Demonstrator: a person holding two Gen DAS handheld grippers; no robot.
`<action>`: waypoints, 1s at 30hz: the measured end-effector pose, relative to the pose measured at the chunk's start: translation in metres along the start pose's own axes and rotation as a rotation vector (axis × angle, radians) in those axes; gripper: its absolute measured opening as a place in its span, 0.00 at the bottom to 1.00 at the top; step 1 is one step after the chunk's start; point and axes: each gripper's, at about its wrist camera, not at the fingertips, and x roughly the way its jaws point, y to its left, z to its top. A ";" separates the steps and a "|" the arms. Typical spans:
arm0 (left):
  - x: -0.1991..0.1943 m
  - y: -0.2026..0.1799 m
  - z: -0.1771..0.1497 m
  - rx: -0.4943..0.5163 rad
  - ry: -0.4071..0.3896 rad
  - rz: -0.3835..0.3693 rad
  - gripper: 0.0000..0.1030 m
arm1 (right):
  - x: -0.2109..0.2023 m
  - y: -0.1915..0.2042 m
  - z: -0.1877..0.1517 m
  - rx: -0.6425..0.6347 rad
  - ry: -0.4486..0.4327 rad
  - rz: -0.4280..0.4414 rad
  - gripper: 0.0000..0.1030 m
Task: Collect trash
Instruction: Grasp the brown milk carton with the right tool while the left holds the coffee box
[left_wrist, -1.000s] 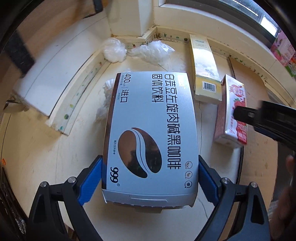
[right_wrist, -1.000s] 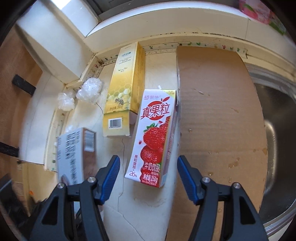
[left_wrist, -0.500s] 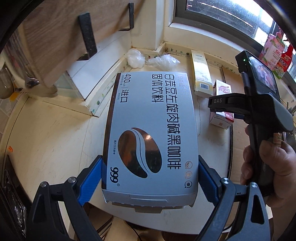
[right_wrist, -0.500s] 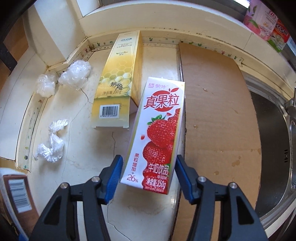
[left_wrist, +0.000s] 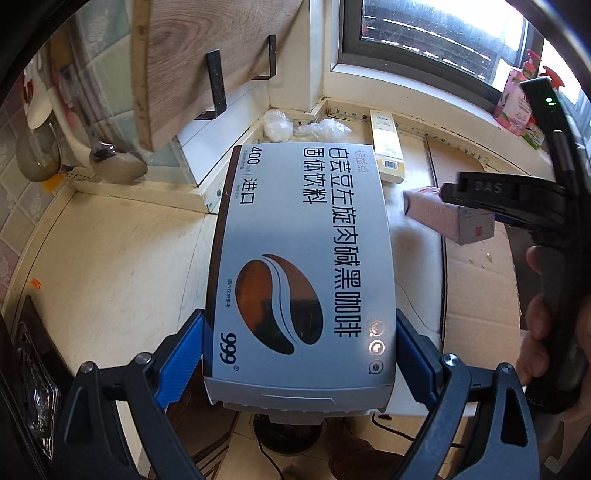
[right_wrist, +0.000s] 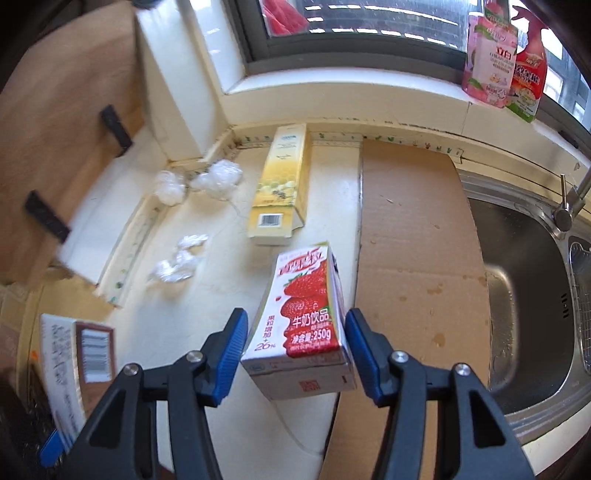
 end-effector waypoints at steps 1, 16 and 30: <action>-0.005 0.001 -0.006 0.000 -0.003 -0.001 0.90 | -0.008 0.001 -0.007 -0.013 0.010 0.023 0.05; -0.049 0.035 -0.110 -0.008 0.012 -0.047 0.90 | -0.048 0.001 -0.081 0.009 0.120 0.199 0.50; -0.056 0.071 -0.113 -0.086 -0.018 -0.025 0.90 | 0.026 0.031 -0.062 -0.134 0.231 0.017 0.64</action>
